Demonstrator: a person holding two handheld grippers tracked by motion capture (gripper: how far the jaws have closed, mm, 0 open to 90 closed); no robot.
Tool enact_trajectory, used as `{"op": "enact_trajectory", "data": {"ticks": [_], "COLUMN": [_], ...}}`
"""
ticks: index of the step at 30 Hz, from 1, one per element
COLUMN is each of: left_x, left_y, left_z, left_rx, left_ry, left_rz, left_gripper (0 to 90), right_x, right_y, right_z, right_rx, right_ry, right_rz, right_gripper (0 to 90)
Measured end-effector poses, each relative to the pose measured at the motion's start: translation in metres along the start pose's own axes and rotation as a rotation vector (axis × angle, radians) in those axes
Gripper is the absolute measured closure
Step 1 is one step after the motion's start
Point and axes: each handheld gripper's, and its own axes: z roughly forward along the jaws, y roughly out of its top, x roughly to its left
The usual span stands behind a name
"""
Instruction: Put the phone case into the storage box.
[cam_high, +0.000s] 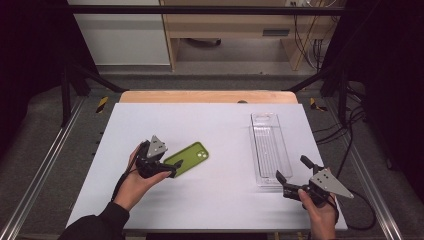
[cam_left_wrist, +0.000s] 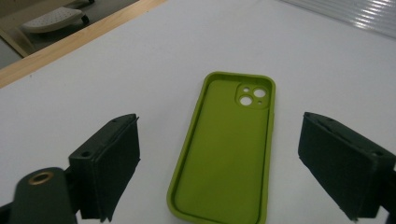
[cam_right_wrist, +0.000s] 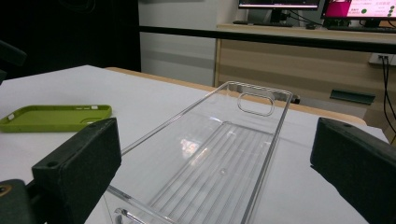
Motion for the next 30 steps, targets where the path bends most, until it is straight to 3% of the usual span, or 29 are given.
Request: {"op": "enact_trajectory", "data": {"ticks": [6, 15, 19, 28, 30], "left_x": [-0.002, 0.003, 0.003, 0.001, 0.001], "left_y": [0.002, -0.003, -0.005, -0.006, -0.011], "left_z": [0.009, 0.021, 0.024, 0.027, 0.031], "left_rx": [0.027, 0.085, 0.12, 0.165, 0.205], "left_ry": [-0.003, -0.034, -0.045, -0.055, -0.061], "left_rz": [0.014, -0.037, -0.043, -0.05, -0.052], "left_gripper": [33.2, 76.2, 87.1, 90.0, 90.0], "right_x": [0.0, -0.001, -0.001, -0.002, -0.002], "right_y": [0.0, 0.0, -0.001, -0.001, -0.001], "right_z": [-0.001, -0.001, -0.002, -0.002, -0.002], "right_rx": [-0.003, -0.002, -0.001, -0.006, -0.002], "right_ry": [0.0, -0.004, -0.003, -0.009, -0.008], "right_rz": [0.001, 0.006, 0.012, 0.013, 0.014], "right_gripper": [2.4, 2.5, 2.6, 2.8, 2.8]}}
